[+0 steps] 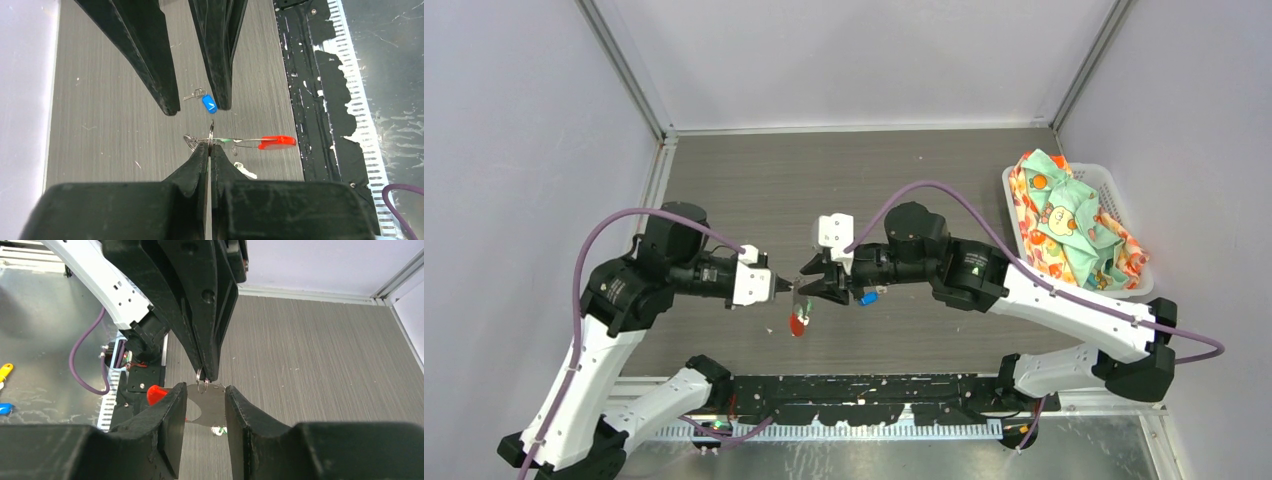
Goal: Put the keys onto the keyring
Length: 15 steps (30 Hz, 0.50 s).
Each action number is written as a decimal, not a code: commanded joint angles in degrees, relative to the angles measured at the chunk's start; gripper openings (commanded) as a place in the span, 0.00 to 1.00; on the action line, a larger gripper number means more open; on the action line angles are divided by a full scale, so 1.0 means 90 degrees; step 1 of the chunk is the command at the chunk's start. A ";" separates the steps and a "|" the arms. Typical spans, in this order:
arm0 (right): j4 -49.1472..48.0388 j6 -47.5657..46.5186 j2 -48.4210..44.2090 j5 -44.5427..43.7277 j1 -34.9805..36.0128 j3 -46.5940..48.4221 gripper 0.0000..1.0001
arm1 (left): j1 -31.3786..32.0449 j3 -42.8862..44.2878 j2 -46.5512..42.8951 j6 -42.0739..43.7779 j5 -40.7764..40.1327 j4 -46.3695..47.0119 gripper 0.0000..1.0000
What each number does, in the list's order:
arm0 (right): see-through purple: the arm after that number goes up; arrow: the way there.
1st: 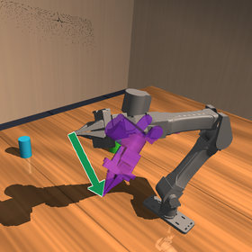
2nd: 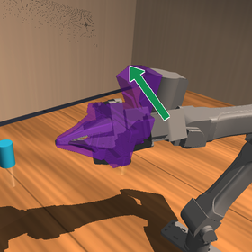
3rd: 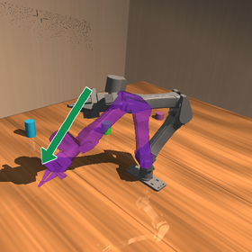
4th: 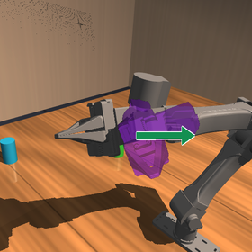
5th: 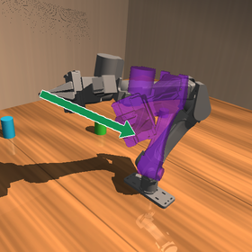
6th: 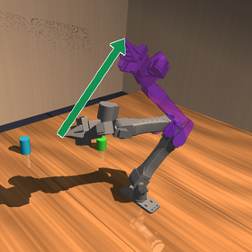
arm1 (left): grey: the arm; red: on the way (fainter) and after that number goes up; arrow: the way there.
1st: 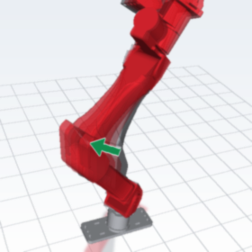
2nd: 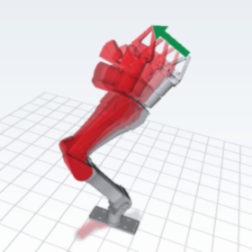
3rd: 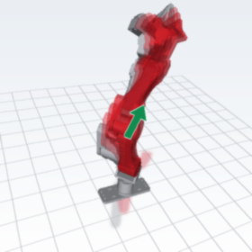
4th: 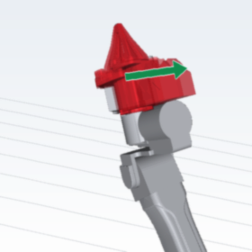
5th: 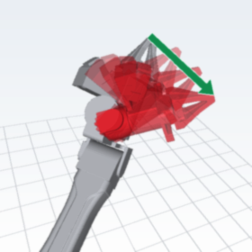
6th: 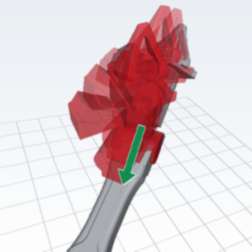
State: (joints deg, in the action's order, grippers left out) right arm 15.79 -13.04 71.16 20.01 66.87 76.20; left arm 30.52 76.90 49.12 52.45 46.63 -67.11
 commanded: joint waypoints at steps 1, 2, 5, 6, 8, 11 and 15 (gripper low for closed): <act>0.0262 -0.0295 0.0121 -0.0044 0.0049 0.0390 0.39 | -0.0003 0.0307 -0.0043 -0.0568 0.0088 0.0172 0.00; 0.0291 -0.0315 0.0148 -0.0054 0.0057 0.0416 0.39 | -0.0005 0.0308 -0.0055 -0.0603 0.0105 0.0194 0.00; 0.0324 -0.0341 0.0244 -0.0055 0.0061 0.0507 0.37 | -0.0003 0.0334 -0.0050 -0.0700 0.0147 0.0226 0.00; 0.0334 -0.0339 0.0277 -0.0050 0.0065 0.0548 0.36 | -0.0008 0.0337 -0.0048 -0.0730 0.0164 0.0241 0.00; 0.0336 -0.0353 0.0333 -0.0027 0.0074 0.0605 0.35 | -0.0003 0.0340 -0.0050 -0.0822 0.0177 0.0293 0.00; 0.0318 -0.0342 0.0383 -0.0013 0.0080 0.0658 0.33 | -0.0003 0.0357 -0.0041 -0.0859 0.0182 0.0299 0.00; 0.0286 -0.0305 0.0440 0.0023 0.0124 0.0701 0.31 | -0.0003 0.0394 -0.0020 -0.0954 0.0170 0.0299 0.00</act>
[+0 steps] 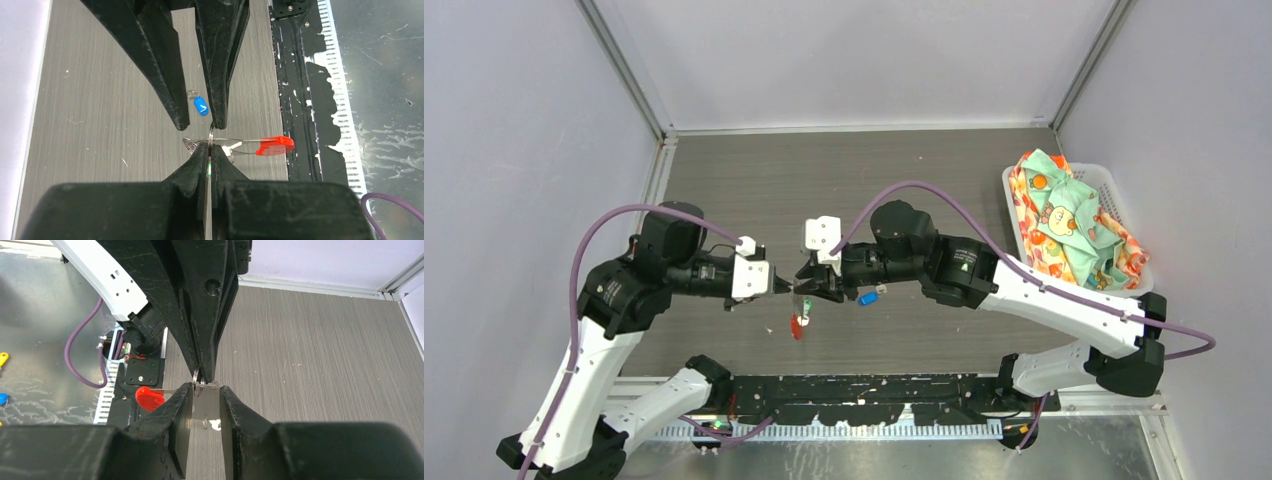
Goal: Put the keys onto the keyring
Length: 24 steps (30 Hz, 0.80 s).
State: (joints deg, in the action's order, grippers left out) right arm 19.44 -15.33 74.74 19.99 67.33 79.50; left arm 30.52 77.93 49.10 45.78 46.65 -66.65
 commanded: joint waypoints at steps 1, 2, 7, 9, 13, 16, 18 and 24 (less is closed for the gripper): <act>-0.0103 -0.0049 0.0067 0.0017 0.0081 0.0361 0.30 | -0.0003 0.0298 -0.0008 -0.0244 0.0173 0.0248 0.00; -0.0079 -0.0050 0.0103 0.0016 0.0084 0.0391 0.28 | -0.0003 0.0302 0.0002 -0.0271 0.0176 0.0248 0.00; -0.0057 -0.0026 0.0181 -0.0119 0.0123 0.0475 0.07 | -0.0003 0.0328 0.0013 -0.0335 0.0238 0.0248 0.00; -0.0077 -0.0028 0.0190 -0.0196 0.0143 0.0473 0.01 | -0.0004 0.0330 0.0013 -0.0388 0.0278 0.0269 0.00; -0.0280 0.0022 0.0074 -0.0420 0.0154 0.0292 0.01 | -0.0003 0.0325 -0.0017 -0.0635 0.0309 0.0347 0.00; -0.1115 0.0172 -0.0352 -0.0537 0.0156 -0.0246 0.01 | -0.0005 0.0222 -0.0134 -0.1096 0.0327 0.0583 0.17; -0.1801 0.0412 -0.0622 -0.0510 0.0150 -0.0671 0.01 | -0.0003 0.0099 -0.0257 -0.1301 0.0390 0.0714 0.27; -0.3892 0.1459 -0.1106 -0.0317 0.0011 -0.1852 0.01 | -0.0003 -0.0581 -0.0782 -0.2265 0.0311 0.1672 0.32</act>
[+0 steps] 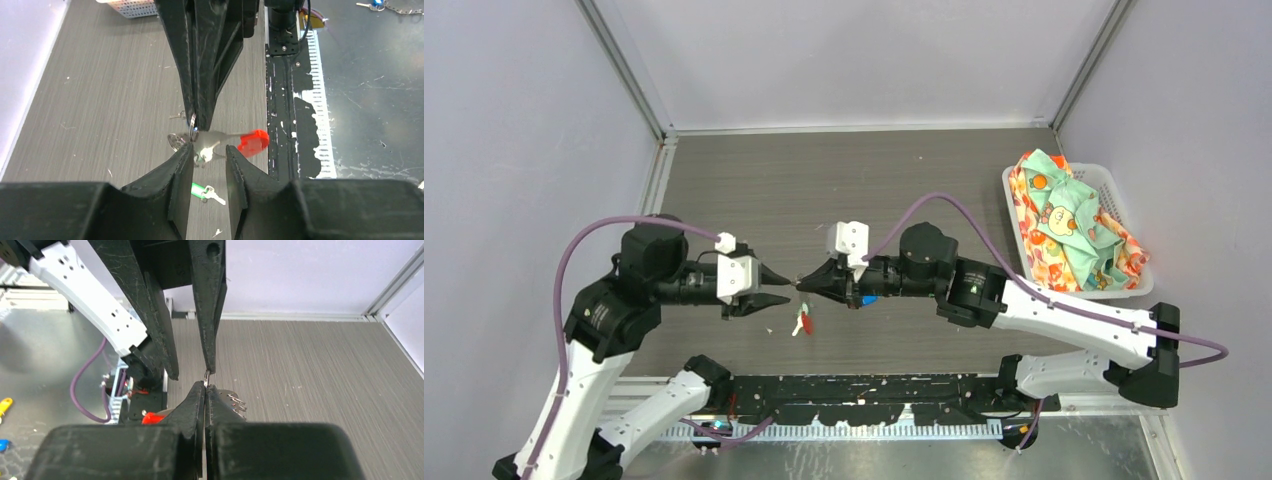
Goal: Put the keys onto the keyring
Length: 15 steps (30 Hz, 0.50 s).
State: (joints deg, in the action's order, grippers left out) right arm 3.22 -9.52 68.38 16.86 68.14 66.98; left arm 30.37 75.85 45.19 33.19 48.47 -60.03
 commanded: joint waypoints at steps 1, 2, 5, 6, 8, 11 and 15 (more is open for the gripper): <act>-0.2396 0.0955 -0.0464 0.0044 -0.0102 -0.0630 0.01 | 0.0014 -0.0452 -0.0440 -0.1005 0.0048 0.1127 0.31; -0.2687 0.1107 -0.0523 0.0057 -0.0127 -0.0803 0.01 | 0.0012 -0.0538 -0.0530 -0.1118 0.0022 0.1270 0.31; -0.3382 0.1581 -0.0607 0.0154 -0.0211 -0.1192 0.01 | 0.0012 -0.0695 -0.0663 -0.1560 -0.0051 0.1655 0.28; -0.3555 0.1709 -0.0608 0.0208 -0.0244 -0.1267 0.01 | 0.0014 -0.0706 -0.0674 -0.1692 -0.0046 0.1708 0.27; -0.3889 0.1985 -0.0585 0.0314 -0.0306 -0.1388 0.01 | 0.0014 -0.0704 -0.0658 -0.1930 -0.0014 0.1849 0.26; -0.4389 0.2351 -0.0512 0.0521 -0.0384 -0.1533 0.01 | 0.0014 -0.0693 -0.0623 -0.2184 0.0024 0.1980 0.25; -0.4642 0.2623 -0.0452 0.0706 -0.0445 -0.1609 0.01 | 0.0014 -0.0667 -0.0589 -0.2291 0.0015 0.1961 0.27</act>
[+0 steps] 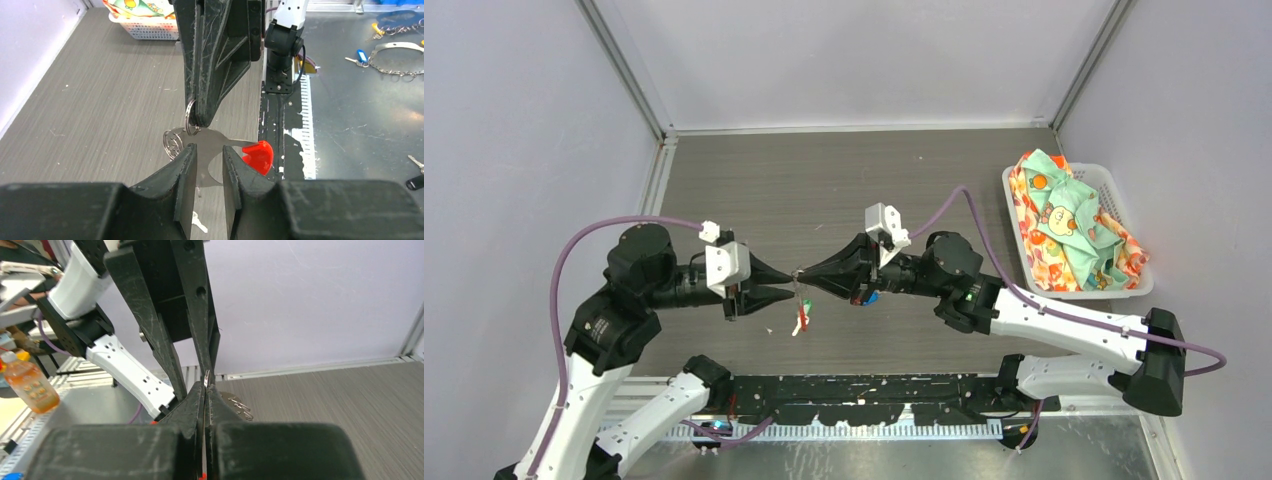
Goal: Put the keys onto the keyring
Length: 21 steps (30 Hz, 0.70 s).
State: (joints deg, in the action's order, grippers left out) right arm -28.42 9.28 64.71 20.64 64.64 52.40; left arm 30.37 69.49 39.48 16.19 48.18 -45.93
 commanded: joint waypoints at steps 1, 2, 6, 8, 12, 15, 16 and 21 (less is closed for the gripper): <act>-0.1156 0.0570 -0.0047 0.0330 -0.0075 -0.0001 0.01 | 0.0014 0.0049 0.0057 -0.0443 -0.0003 0.0383 0.28; -0.1166 0.0614 -0.0046 0.0358 -0.0089 -0.0009 0.01 | 0.0014 0.0056 0.0072 -0.0486 -0.0089 0.0383 0.29; -0.1210 0.0673 -0.0015 0.0492 -0.0118 -0.0031 0.01 | 0.0014 0.0184 0.0178 -0.0838 -0.0231 0.0424 0.31; -0.1221 0.0710 0.0006 0.0557 -0.0128 -0.0022 0.01 | 0.0007 0.0259 0.0242 -0.1066 -0.0164 0.0482 0.31; -0.1218 0.0751 0.0035 0.0652 -0.0155 -0.0019 0.01 | 0.0014 0.0306 0.0254 -0.1469 0.0086 0.0721 0.32; -0.1217 0.0773 0.0024 0.0690 -0.0173 -0.0041 0.01 | 0.0014 0.0356 0.0232 -0.1665 0.0183 0.0866 0.33; -0.1214 0.0774 0.0014 0.0694 -0.0171 -0.0050 0.01 | 0.0009 0.0396 0.0237 -0.1684 0.0219 0.0872 0.33; -0.1224 0.0795 -0.0006 0.0694 -0.0206 -0.0080 0.01 | 0.0014 0.0609 0.0283 -0.1637 0.0721 0.0665 0.32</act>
State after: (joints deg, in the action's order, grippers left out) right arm -35.57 15.68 65.04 26.30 63.18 51.59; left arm 30.37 71.90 42.04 2.96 49.41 -42.17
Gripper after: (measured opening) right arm 0.026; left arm 0.323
